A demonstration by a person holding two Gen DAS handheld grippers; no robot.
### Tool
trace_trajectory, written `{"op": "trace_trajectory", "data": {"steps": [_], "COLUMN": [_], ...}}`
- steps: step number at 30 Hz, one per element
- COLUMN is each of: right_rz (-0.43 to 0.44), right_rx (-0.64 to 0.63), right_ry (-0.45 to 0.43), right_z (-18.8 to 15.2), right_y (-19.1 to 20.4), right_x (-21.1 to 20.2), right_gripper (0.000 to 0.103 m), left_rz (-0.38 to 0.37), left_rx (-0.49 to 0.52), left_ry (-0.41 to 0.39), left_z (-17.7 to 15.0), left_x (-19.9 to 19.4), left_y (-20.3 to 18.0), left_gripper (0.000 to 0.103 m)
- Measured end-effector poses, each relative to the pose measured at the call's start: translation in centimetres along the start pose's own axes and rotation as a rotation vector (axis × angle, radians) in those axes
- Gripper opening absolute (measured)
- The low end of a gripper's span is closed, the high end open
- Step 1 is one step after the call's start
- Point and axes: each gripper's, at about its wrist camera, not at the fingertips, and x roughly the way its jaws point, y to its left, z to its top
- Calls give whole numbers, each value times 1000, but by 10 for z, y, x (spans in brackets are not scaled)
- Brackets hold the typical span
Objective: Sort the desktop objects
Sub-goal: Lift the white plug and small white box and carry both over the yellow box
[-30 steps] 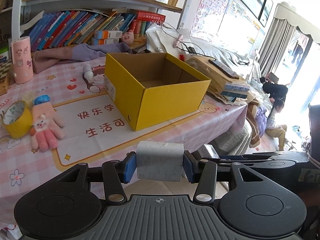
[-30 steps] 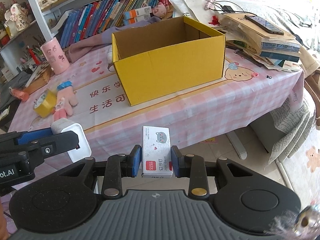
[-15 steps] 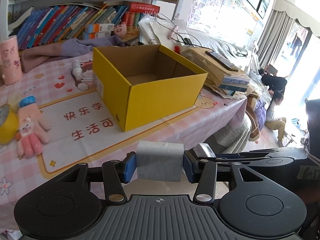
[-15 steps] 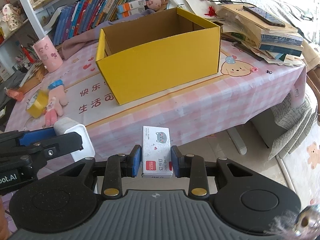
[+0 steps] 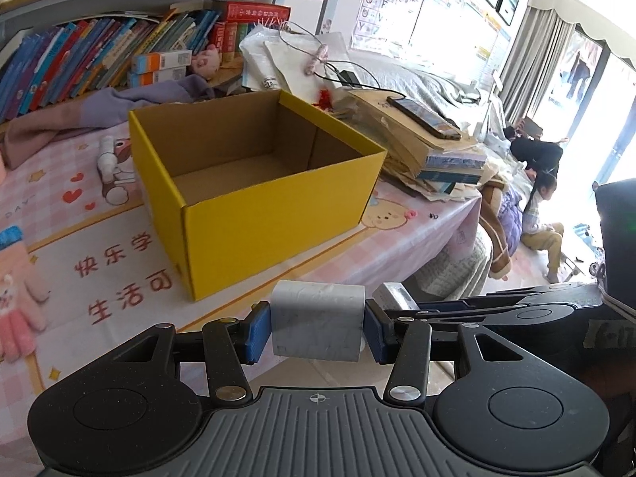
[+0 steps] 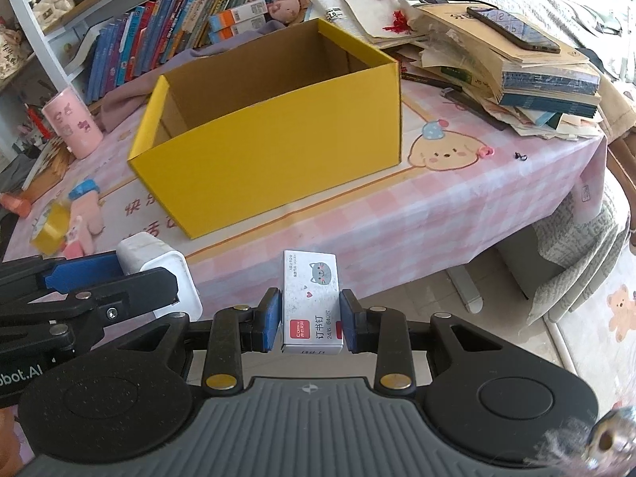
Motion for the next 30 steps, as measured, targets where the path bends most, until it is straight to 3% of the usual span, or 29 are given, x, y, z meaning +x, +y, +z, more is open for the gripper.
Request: {"op": "trace_trajectory", "data": {"steps": [18,30], "right_rz": [88,154], "right_rx": [-100,-227], "right_ry": [-43,-219], "right_z": [56,125], "right_y": [-46,-48], "right_x": [17,2], "right_gripper": [29,29], "left_rz": [75,125], "left_rx": [-91,-142], "left_ry": [-116,-300], "left_z": [42,89], "left_x": [22,6], "left_y": [-27,-24], "left_gripper": [48,48]}}
